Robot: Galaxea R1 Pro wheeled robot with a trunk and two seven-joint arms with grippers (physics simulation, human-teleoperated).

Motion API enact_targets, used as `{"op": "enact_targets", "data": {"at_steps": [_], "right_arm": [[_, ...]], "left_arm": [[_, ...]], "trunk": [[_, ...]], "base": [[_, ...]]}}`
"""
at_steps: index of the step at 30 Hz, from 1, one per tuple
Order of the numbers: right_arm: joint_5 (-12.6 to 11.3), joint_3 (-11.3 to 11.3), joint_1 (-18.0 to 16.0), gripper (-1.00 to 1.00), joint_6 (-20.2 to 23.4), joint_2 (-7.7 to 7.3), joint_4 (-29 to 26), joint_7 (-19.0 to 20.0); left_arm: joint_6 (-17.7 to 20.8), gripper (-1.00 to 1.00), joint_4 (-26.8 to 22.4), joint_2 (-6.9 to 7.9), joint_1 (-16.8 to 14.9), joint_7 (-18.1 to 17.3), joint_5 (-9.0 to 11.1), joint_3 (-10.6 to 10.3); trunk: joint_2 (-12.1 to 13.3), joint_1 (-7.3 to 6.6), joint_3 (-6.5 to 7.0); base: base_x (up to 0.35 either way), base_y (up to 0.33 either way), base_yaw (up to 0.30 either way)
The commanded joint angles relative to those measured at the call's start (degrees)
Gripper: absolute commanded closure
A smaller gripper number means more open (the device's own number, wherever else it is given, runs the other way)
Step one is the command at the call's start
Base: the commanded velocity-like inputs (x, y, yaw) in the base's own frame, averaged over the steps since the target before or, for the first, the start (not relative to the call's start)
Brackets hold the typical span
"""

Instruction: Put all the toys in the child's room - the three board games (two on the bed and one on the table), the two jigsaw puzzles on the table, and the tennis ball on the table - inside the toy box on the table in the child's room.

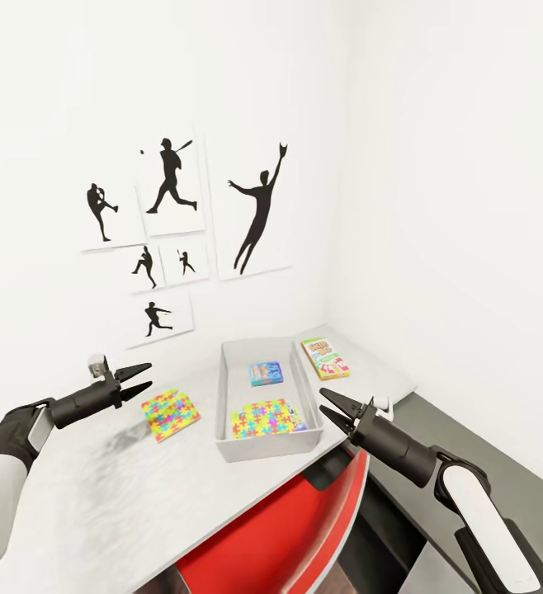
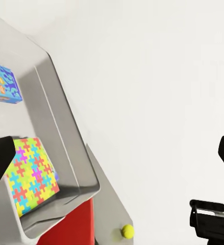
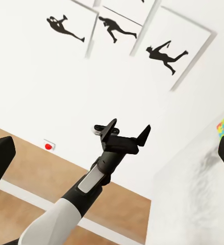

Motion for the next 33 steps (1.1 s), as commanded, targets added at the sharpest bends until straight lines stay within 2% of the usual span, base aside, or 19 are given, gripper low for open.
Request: {"op": "enact_targets", "data": {"at_steps": [1, 21, 33], "right_arm": [[0.0, 0.0, -0.1, -1.0, 0.1, -0.01, 0.0, 0.1], [0.0, 0.0, -0.1, -1.0, 0.1, -0.03, 0.0, 0.1], [0.0, 0.0, -0.1, -1.0, 0.1, -0.03, 0.0, 0.1]], "left_arm": [[0.6, -1.0, 0.0, 0.01, -0.1, -0.2, 0.0, 0.1], [0.5, -1.0, 0.0, 0.09, -0.1, -0.3, 0.0, 0.1], [0.5, -1.0, 0.0, 0.12, -0.1, -0.3, 0.0, 0.1]], "trunk": [[-0.1, 0.04, -0.13], [-0.1, 0.04, -0.13], [-0.1, 0.04, -0.13]], "base": [[-0.005, 0.045, 0.0], [-0.09, 0.043, 0.0], [-0.083, 0.152, 0.0]]}}
